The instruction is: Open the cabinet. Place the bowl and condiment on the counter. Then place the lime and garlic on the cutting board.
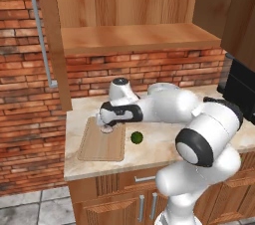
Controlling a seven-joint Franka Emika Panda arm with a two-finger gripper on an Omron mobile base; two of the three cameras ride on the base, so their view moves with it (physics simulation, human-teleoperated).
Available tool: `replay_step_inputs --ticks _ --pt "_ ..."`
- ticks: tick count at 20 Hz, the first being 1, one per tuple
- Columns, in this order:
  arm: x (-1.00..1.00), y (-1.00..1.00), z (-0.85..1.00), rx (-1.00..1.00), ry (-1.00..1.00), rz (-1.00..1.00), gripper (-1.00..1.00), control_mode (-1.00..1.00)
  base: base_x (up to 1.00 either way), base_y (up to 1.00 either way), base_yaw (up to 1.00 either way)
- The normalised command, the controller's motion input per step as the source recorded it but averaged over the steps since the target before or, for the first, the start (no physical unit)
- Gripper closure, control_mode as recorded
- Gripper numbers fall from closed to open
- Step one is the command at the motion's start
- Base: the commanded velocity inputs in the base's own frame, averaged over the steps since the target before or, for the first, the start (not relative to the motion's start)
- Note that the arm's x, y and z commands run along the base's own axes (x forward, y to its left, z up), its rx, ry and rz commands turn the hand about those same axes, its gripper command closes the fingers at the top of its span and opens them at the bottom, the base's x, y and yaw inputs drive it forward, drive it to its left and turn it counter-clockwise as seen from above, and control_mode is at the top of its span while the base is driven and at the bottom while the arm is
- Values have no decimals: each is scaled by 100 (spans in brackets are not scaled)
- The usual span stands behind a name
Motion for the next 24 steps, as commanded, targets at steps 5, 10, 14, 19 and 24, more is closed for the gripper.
replay_step_inputs --ticks 5,10,14,19,24 --pt "-59 -82 1 18 0 -12 -100 -100 0 0 0" --pt "-4 -45 0 4 0 -11 -100 -100 0 0 0" --pt "0 -6 0 0 0 -13 -100 -100 0 0 0" --pt "1 -7 -11 0 2 -13 -100 -100 0 0 0" --pt "11 -16 -26 0 9 -14 -100 -100 0 0 0"
